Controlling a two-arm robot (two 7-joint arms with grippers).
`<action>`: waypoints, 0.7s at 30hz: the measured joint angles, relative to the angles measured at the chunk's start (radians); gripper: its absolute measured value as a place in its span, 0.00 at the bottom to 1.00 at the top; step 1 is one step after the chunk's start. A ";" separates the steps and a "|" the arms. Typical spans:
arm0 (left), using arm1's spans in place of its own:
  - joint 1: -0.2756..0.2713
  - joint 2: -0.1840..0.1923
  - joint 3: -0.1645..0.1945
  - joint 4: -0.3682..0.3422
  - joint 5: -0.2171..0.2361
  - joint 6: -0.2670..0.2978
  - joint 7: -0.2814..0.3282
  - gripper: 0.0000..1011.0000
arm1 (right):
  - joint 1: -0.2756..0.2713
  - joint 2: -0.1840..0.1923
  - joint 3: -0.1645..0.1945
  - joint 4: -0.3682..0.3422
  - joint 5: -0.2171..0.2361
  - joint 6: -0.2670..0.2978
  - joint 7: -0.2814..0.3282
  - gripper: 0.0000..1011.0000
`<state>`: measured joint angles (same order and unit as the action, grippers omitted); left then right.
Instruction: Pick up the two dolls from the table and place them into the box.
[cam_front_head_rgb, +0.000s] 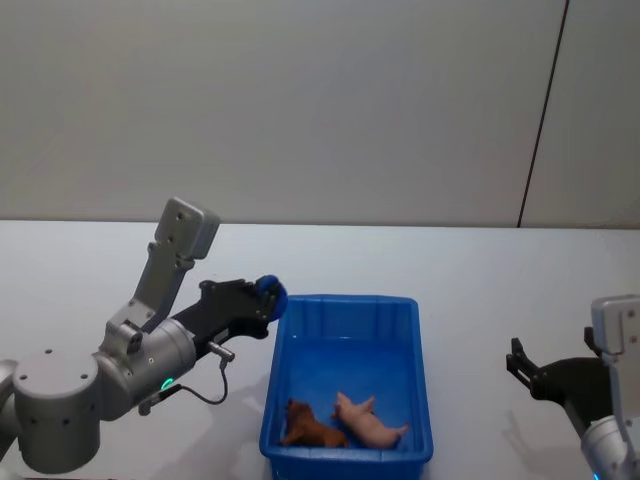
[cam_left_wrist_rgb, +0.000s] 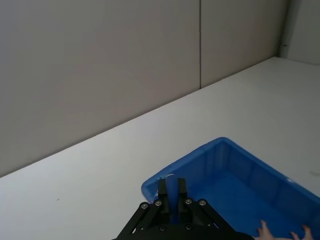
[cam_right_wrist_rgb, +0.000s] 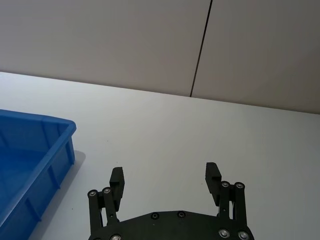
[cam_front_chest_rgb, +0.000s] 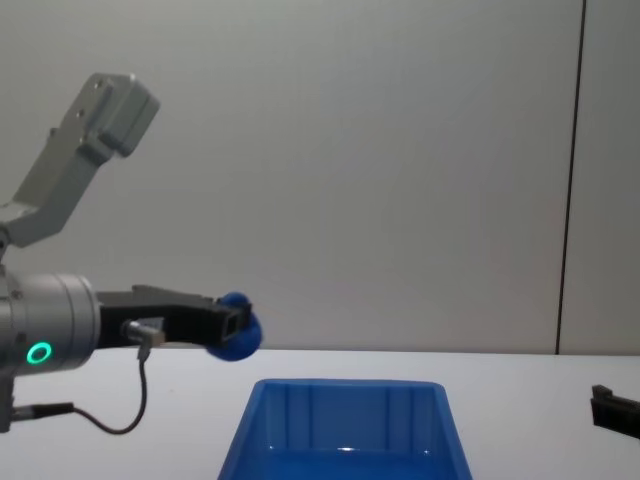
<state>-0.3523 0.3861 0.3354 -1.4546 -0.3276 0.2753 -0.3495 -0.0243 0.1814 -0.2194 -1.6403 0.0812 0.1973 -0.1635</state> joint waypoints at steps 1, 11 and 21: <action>-0.002 -0.001 0.000 0.000 0.000 -0.003 -0.010 0.08 | 0.000 0.000 0.000 0.000 0.000 0.000 0.000 0.99; -0.019 -0.011 0.012 0.013 -0.025 -0.059 -0.139 0.36 | 0.000 0.000 0.000 0.000 0.000 0.000 0.000 0.99; -0.025 -0.021 0.023 0.026 -0.049 -0.104 -0.219 0.73 | 0.000 0.000 0.000 0.000 0.000 0.000 0.000 0.99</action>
<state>-0.3773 0.3652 0.3586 -1.4287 -0.3768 0.1718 -0.5685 -0.0243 0.1814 -0.2194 -1.6403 0.0812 0.1973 -0.1635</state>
